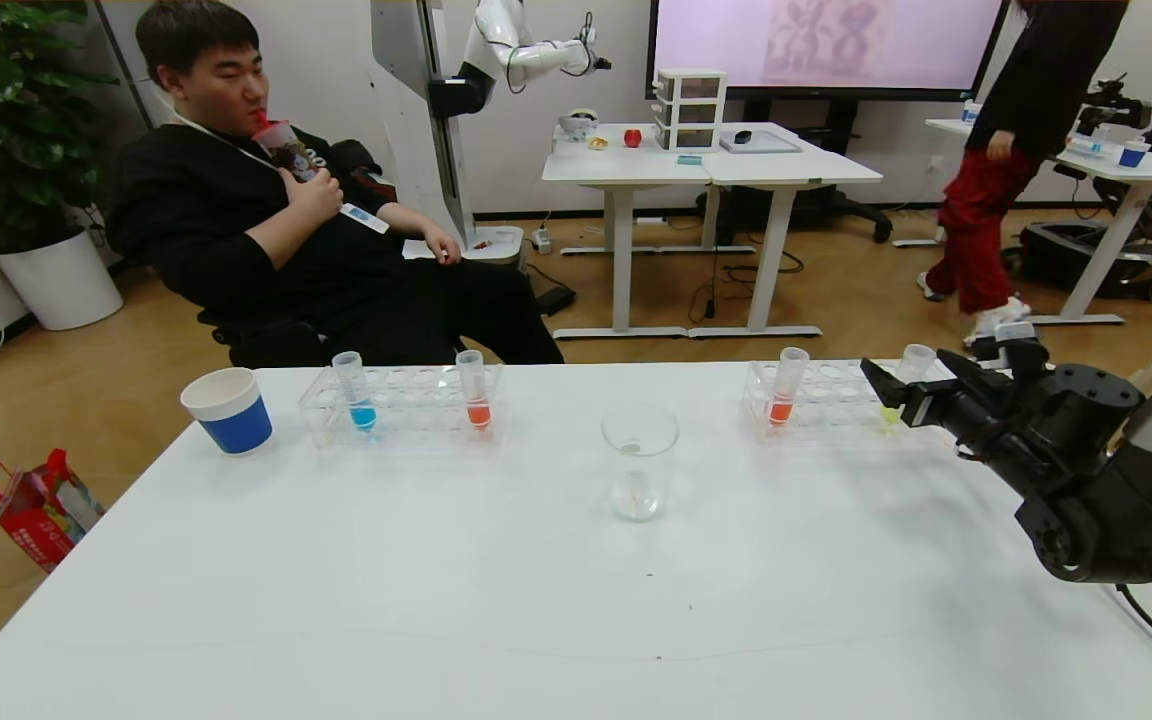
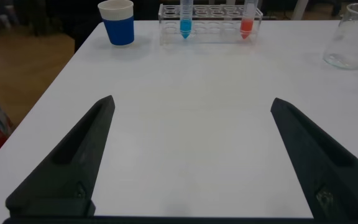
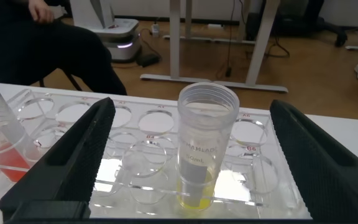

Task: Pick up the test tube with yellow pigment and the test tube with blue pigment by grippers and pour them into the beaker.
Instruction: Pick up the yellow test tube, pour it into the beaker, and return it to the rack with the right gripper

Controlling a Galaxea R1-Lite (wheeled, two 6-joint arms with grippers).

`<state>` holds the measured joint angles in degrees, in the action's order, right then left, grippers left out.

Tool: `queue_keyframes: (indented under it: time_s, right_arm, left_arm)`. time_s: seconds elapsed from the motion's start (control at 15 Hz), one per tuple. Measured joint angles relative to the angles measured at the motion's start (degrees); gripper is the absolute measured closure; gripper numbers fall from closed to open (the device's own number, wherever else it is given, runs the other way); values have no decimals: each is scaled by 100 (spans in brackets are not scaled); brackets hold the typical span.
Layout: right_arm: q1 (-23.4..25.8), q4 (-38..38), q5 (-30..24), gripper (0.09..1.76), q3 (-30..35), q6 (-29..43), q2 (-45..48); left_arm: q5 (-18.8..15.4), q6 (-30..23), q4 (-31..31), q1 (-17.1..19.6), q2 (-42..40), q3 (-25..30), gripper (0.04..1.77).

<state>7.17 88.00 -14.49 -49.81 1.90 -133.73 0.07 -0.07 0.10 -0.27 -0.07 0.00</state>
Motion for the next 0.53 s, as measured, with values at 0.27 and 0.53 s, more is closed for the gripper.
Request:
queue_keyframes:
  time_s: [0.27, 0.53]
  right_arm:
    - [-15, 6, 6, 105, -49, 2, -37]
    - [-26, 15, 57, 131, -46, 0, 10]
  left_arm:
    - [2, 2, 0, 0, 0, 0, 6]
    - [0, 2, 0, 0, 0, 0, 6]
